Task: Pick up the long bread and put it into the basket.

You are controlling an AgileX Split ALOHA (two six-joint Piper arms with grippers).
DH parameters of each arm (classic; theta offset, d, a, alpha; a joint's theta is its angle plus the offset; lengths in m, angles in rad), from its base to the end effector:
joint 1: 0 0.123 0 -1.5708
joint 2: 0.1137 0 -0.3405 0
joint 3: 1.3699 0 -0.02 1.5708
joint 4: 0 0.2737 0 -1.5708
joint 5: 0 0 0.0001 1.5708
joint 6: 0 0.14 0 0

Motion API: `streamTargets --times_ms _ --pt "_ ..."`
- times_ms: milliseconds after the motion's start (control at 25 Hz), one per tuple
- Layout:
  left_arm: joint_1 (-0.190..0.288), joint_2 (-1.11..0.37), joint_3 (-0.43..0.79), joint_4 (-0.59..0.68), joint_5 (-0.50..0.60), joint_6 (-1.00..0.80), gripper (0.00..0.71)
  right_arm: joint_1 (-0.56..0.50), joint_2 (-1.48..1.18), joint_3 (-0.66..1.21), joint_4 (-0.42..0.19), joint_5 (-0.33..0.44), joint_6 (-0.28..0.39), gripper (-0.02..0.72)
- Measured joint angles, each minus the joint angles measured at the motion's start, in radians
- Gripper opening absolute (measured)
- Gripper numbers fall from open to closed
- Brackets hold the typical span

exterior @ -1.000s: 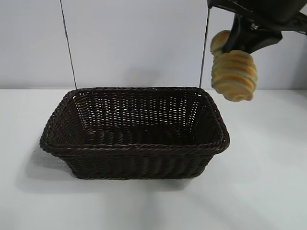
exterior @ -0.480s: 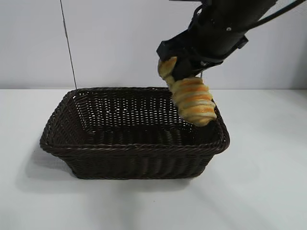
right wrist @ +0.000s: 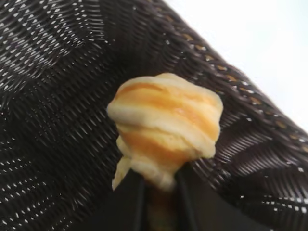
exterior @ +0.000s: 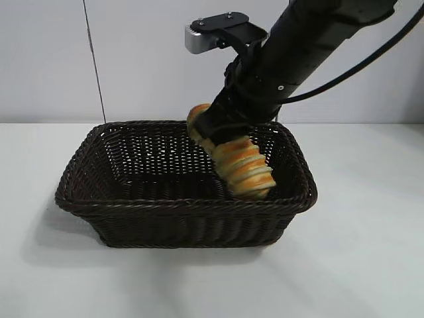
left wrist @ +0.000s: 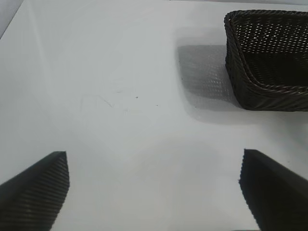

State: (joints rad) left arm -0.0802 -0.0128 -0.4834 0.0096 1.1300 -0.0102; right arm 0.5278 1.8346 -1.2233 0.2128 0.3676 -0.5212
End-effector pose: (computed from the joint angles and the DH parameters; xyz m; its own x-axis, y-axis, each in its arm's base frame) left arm -0.0017 0.0014 0.2519 -0.5185 0.0355 -0.8543 0.0696 0.9976 -0.0007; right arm 0.3928 0.2413 0.2119 -0.4615 -0.6346 -0.6199 -0.7273 0.6708 -0.1451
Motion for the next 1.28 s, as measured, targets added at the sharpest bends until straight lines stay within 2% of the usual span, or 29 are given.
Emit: streamTargets --times_ms 80,120,240,400,600,840,920,1000,1160,1280 --pt "0.000 0.000 0.000 0.000 0.000 0.000 0.695 0.000 0.000 0.000 0.000 0.001 0.001 0.576" --pt "0.000 0.000 0.000 0.000 0.000 0.000 0.695 0.000 0.000 0.000 0.000 0.002 0.007 0.624" --pt "0.000 0.000 0.000 0.000 0.000 0.000 0.695 0.000 -0.012 -0.008 0.000 0.032 0.037 0.677" --pt "0.000 0.000 0.000 0.000 0.000 0.000 0.695 0.000 -0.047 -0.062 -0.012 0.121 0.110 0.688" --pt "0.000 0.000 0.000 0.000 0.000 0.000 0.695 0.000 -0.061 -0.194 -0.054 0.297 0.269 0.693" --pt "0.000 0.000 0.000 0.000 0.000 0.000 0.695 -0.014 -0.061 -0.349 -0.172 0.467 0.492 0.694" --pt "0.000 0.000 0.000 -0.001 0.000 0.000 0.695 -0.040 -0.061 -0.390 -0.205 0.513 0.544 0.694" --pt "0.000 0.000 0.000 -0.002 0.000 0.000 0.695 -0.083 -0.061 -0.415 -0.229 0.549 0.568 0.694" --pt "0.000 0.000 0.000 -0.002 0.000 0.000 0.695 -0.191 -0.061 -0.436 -0.240 0.611 0.577 0.694" --pt "0.000 0.000 0.000 -0.003 0.000 0.000 0.695 -0.278 -0.061 -0.436 -0.250 0.624 0.577 0.694"
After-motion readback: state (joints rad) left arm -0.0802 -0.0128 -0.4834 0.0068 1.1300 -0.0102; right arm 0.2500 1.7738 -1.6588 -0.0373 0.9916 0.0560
